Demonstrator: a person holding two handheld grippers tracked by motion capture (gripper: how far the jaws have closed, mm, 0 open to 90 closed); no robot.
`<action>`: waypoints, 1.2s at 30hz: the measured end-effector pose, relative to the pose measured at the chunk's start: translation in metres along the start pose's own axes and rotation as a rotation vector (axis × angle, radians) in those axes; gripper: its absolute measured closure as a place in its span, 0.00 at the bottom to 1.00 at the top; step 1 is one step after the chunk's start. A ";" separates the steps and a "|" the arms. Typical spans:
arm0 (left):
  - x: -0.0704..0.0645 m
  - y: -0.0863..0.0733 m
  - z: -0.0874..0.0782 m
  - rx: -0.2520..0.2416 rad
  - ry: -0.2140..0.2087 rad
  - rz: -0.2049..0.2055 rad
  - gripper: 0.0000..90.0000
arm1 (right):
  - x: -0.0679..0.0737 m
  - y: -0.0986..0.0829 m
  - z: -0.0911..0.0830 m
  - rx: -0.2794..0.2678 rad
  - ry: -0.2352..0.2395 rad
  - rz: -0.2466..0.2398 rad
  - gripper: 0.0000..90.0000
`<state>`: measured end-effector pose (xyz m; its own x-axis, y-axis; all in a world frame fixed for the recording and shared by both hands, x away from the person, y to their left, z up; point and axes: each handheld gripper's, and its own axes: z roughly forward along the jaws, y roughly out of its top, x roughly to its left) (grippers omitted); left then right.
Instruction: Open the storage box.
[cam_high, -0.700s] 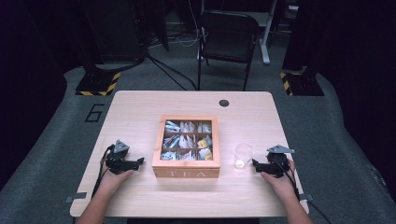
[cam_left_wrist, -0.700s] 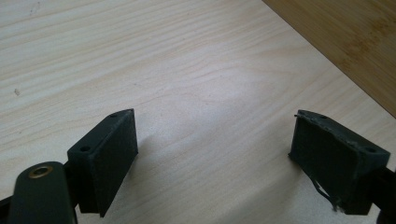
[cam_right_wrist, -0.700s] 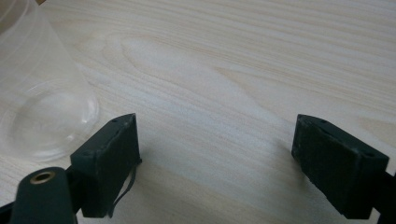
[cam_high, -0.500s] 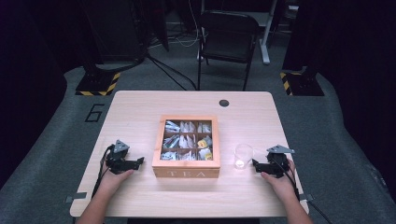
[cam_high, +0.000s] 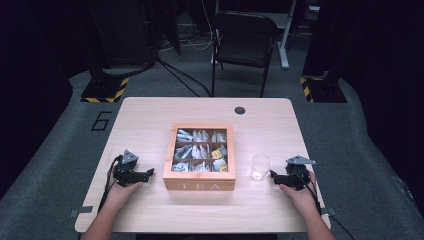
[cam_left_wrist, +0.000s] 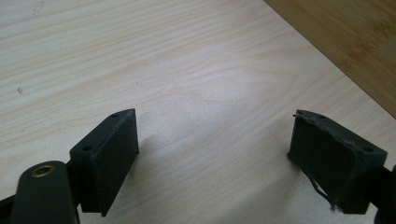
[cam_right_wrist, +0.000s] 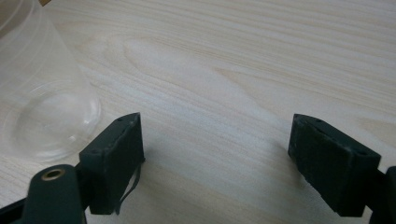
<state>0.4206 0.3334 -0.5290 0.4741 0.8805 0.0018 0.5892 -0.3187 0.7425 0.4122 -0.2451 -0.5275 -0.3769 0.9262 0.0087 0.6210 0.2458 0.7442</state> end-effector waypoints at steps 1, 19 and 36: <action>0.000 0.000 0.000 -0.001 0.001 -0.002 0.17 | 0.000 0.000 0.000 -0.001 -0.001 0.000 0.20; -0.001 -0.001 -0.002 -0.016 0.005 -0.011 0.28 | -0.001 0.000 -0.003 -0.013 -0.003 0.009 0.38; -0.013 0.005 -0.015 -0.015 -0.027 0.019 0.48 | 0.002 0.007 -0.022 -0.040 -0.041 -0.020 0.52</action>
<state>0.4075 0.3251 -0.5153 0.5026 0.8645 -0.0018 0.5702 -0.3300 0.7523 0.4002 -0.2476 -0.5075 -0.3604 0.9322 -0.0333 0.5851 0.2537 0.7703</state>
